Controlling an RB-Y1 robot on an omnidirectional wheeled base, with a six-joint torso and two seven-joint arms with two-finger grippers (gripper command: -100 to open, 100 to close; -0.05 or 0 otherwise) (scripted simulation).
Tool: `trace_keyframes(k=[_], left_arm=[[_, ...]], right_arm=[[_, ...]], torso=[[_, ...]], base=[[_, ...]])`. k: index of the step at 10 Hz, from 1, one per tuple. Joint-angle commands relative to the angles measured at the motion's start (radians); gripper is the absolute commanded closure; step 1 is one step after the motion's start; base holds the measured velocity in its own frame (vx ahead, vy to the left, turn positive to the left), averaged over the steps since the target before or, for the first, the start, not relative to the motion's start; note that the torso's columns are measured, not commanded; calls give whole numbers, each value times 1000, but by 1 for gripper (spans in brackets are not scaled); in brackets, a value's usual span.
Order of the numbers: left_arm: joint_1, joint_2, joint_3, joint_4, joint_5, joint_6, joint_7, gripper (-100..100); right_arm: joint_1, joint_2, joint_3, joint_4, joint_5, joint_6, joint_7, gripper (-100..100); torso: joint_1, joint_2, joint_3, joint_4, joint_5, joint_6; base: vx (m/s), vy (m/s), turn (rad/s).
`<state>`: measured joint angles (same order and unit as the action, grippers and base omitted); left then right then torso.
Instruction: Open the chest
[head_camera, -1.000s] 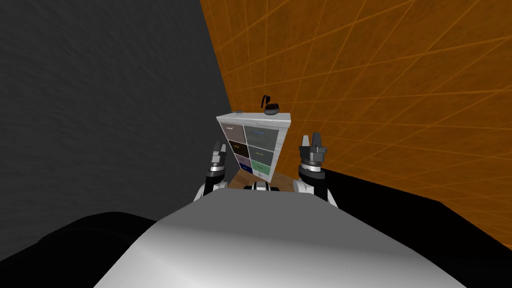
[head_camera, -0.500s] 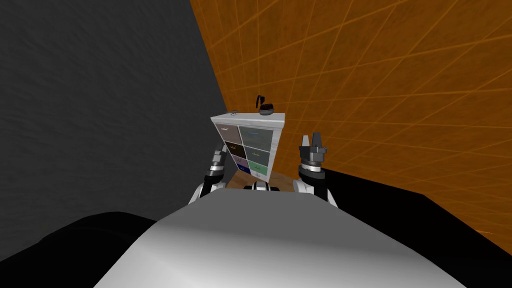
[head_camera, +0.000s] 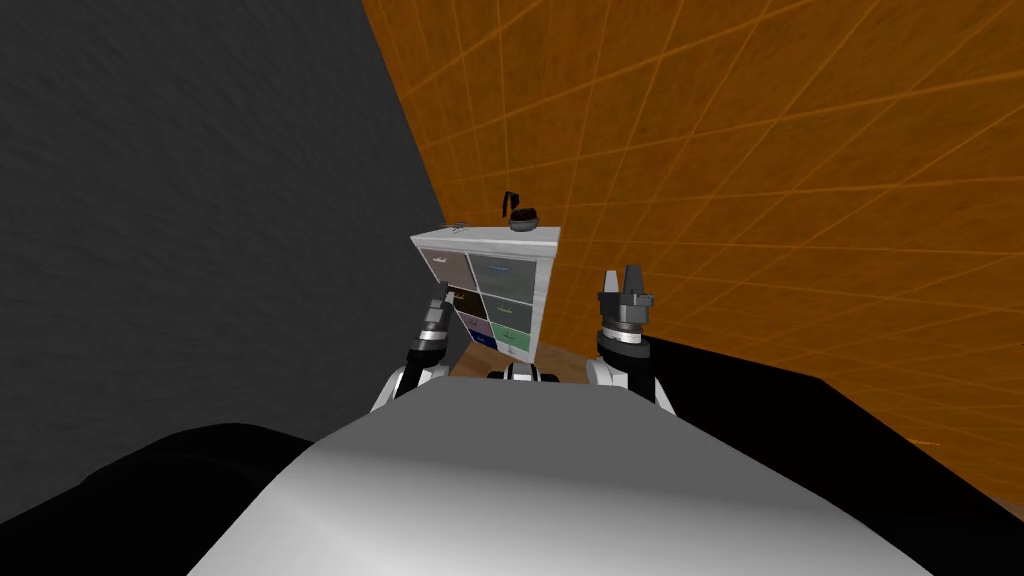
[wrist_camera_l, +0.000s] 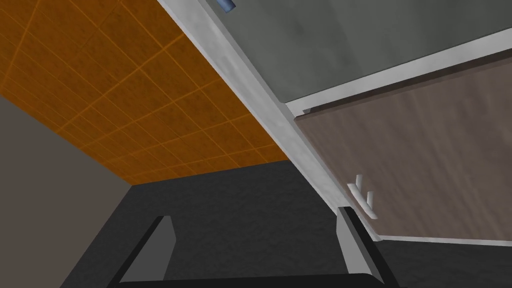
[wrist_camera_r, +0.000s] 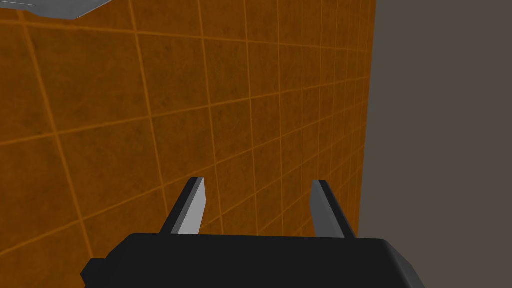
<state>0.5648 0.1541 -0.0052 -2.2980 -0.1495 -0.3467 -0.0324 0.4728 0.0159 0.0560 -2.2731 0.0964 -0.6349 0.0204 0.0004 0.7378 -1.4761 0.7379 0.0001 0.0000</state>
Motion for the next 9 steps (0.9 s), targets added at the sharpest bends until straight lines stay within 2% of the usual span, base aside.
trace_keyframes(k=[1, 6, 9], left_arm=[[8, 7, 0, -28, -6, 48, 11, -100], [26, 41, -2, -88, -19, 140, 32, -100], [38, 77, -2, -117, -28, 202, 46, -100]], right_arm=[[0, 0, 0, 0, 0, 0, 0, 0], [0, 0, 0, 0, 0, 0, 0, 0], [0, 0, 0, 0, 0, 0, 0, 0]], torso=[[0, 0, 0, 0, 0, 0], [-1, 0, 0, 0, 0, 0], [0, 0, 0, 0, 0, 0]], base=[[16, -40, -45], [17, -50, -62], [17, -44, -66]])
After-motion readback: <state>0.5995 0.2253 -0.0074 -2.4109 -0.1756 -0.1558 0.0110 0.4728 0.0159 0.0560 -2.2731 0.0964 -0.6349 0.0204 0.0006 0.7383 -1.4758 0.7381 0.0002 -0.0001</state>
